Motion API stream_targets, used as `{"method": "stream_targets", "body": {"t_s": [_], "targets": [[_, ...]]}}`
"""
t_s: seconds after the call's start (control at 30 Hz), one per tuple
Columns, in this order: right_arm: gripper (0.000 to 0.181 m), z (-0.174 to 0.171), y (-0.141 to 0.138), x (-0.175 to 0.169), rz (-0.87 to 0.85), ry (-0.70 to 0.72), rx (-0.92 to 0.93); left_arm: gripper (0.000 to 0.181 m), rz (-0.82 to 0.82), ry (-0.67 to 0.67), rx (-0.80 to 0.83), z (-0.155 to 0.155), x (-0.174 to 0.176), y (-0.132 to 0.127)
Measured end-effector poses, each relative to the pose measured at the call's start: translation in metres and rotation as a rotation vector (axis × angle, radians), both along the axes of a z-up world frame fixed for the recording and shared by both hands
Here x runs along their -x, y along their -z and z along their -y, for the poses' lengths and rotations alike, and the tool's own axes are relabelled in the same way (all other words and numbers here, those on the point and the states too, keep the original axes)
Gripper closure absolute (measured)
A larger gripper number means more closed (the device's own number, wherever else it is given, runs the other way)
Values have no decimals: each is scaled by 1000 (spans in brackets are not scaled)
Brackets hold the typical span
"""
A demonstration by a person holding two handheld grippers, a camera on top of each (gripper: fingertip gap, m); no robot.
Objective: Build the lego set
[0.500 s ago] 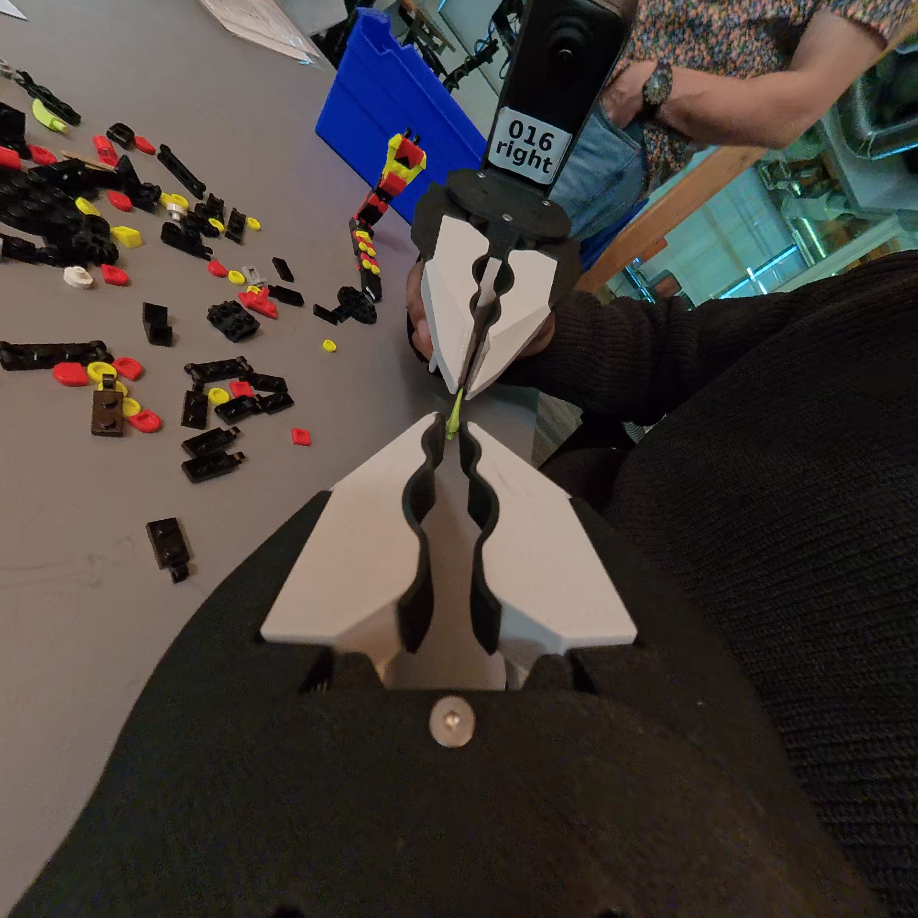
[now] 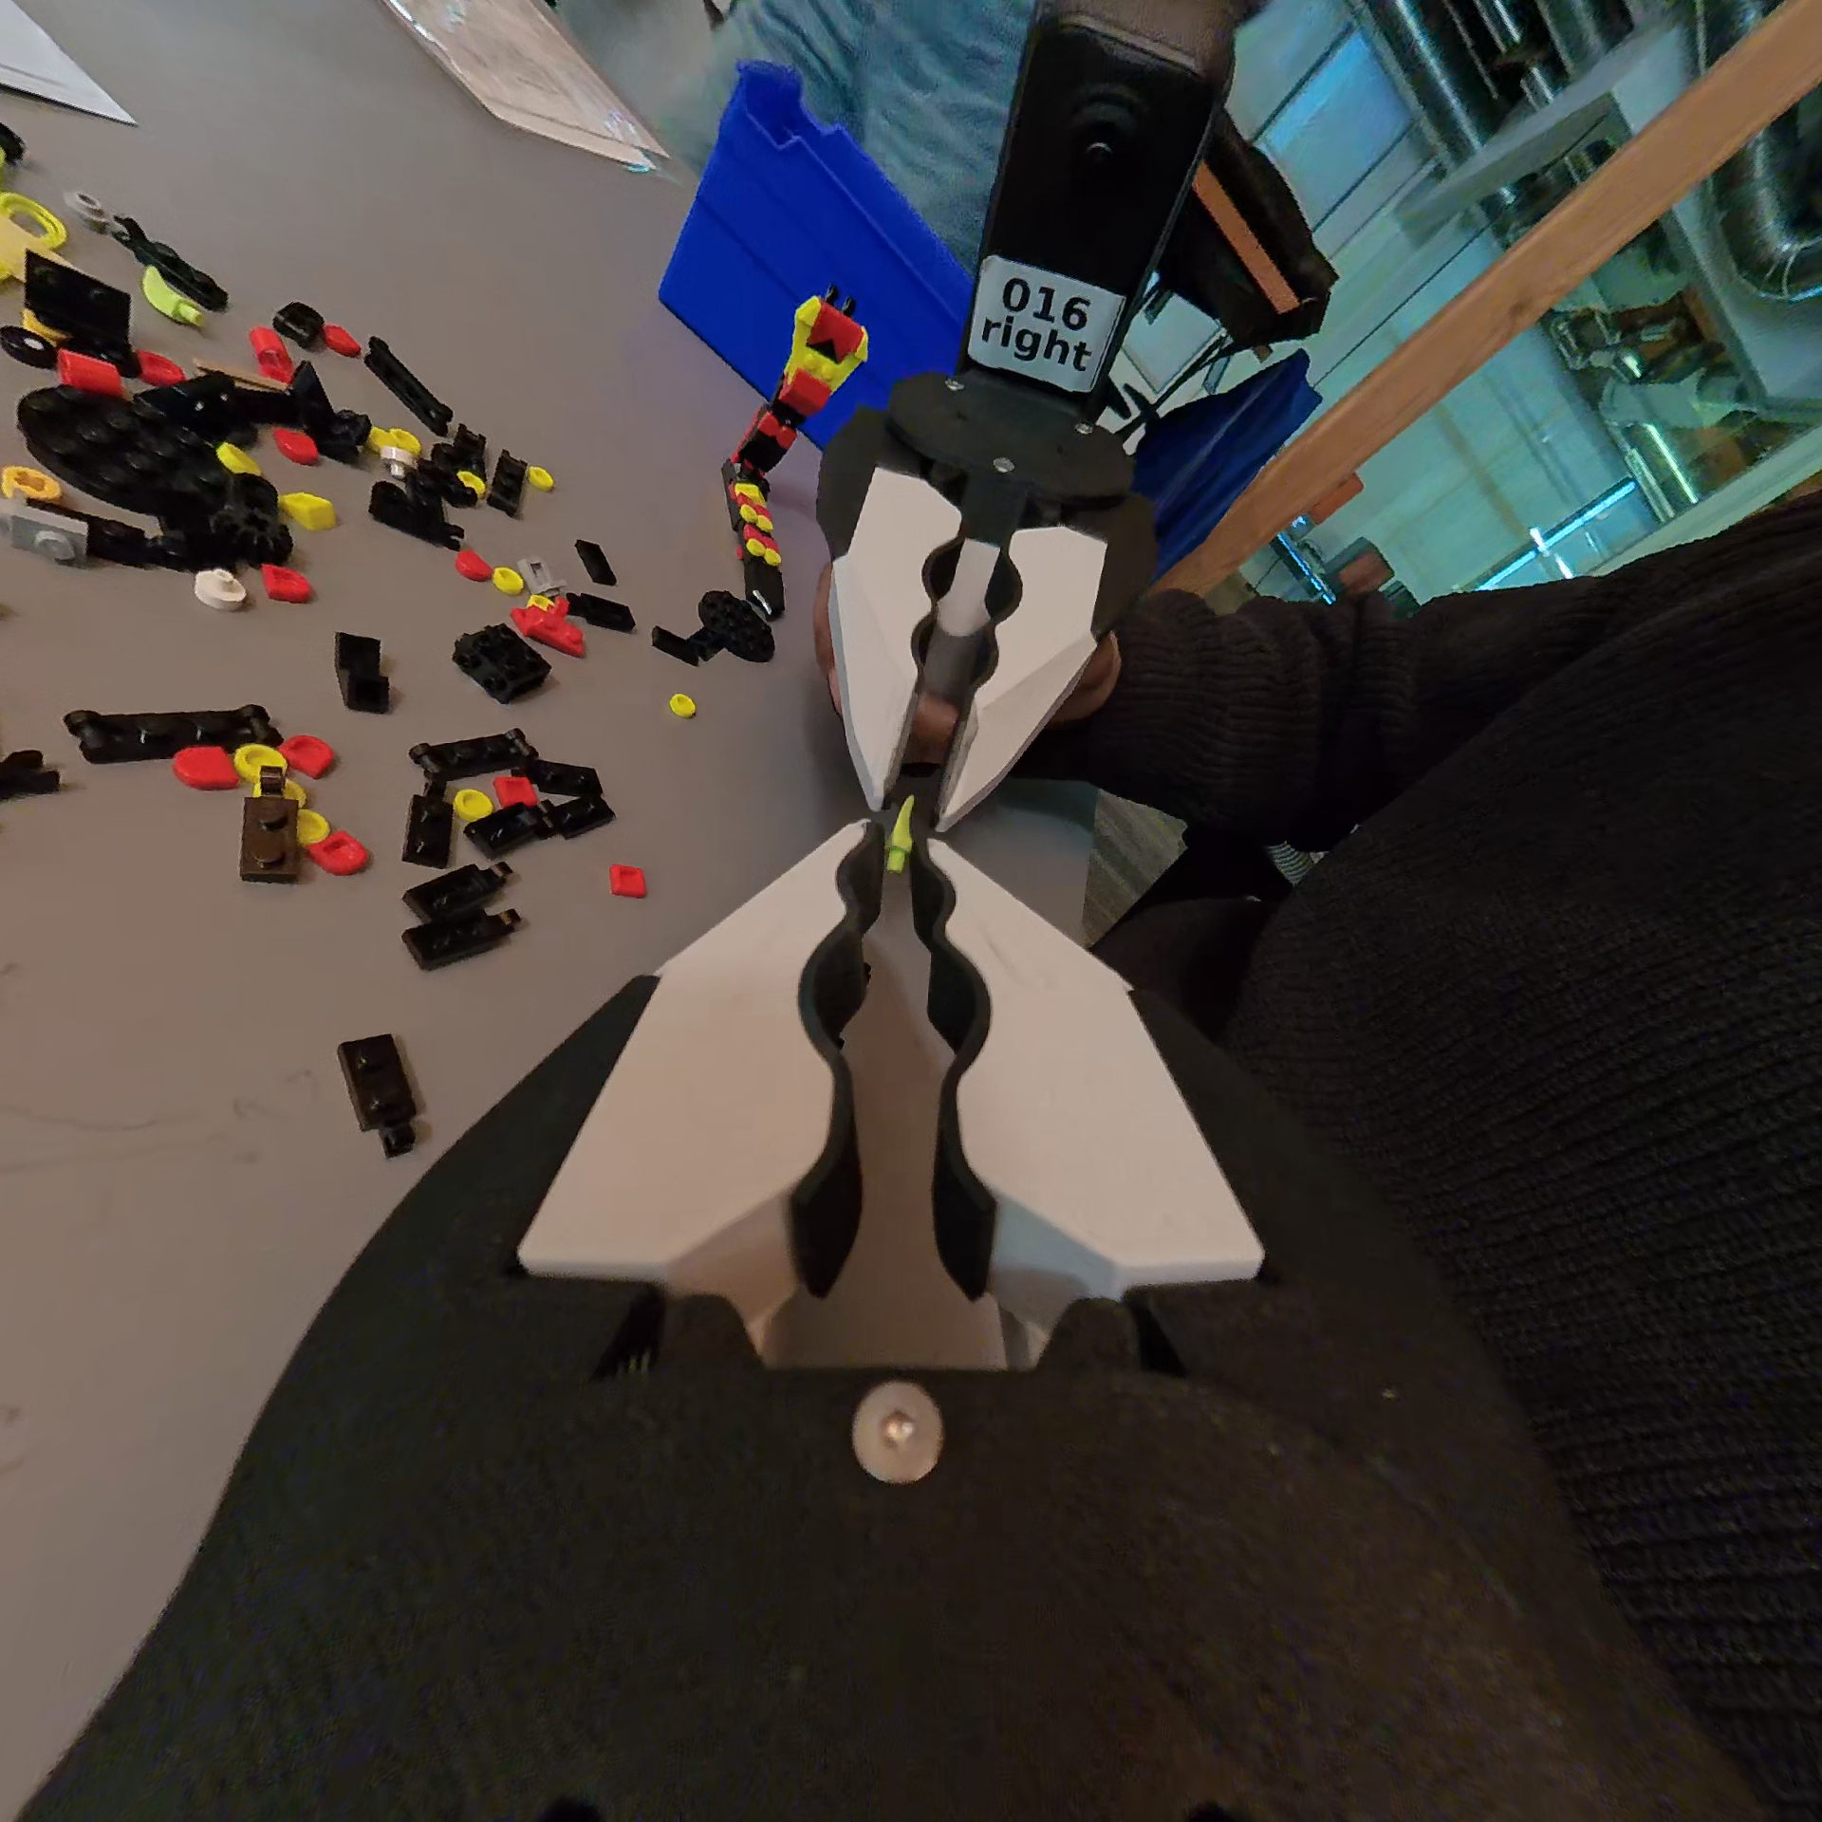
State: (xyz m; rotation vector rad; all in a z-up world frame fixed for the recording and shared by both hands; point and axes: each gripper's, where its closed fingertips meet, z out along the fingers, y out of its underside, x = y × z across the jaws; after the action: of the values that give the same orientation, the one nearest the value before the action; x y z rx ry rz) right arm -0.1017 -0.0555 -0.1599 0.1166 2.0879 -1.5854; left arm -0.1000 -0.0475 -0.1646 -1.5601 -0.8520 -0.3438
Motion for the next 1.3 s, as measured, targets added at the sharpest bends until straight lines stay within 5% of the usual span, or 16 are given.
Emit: {"method": "stream_targets", "body": {"t_s": [0.87, 1.07, 1.3], "targets": [[181, 5, 0, 1, -7, 22, -13, 175, -33, -6, 33, 0, 0, 0], [181, -3, 12, 4, -95, 21, -109, 139, -124, 104, 332, -3, -19, 38], [181, -13, 49, -30, -302, -133, -328, 139, -197, 158, 596, -4, -26, 73]]}}
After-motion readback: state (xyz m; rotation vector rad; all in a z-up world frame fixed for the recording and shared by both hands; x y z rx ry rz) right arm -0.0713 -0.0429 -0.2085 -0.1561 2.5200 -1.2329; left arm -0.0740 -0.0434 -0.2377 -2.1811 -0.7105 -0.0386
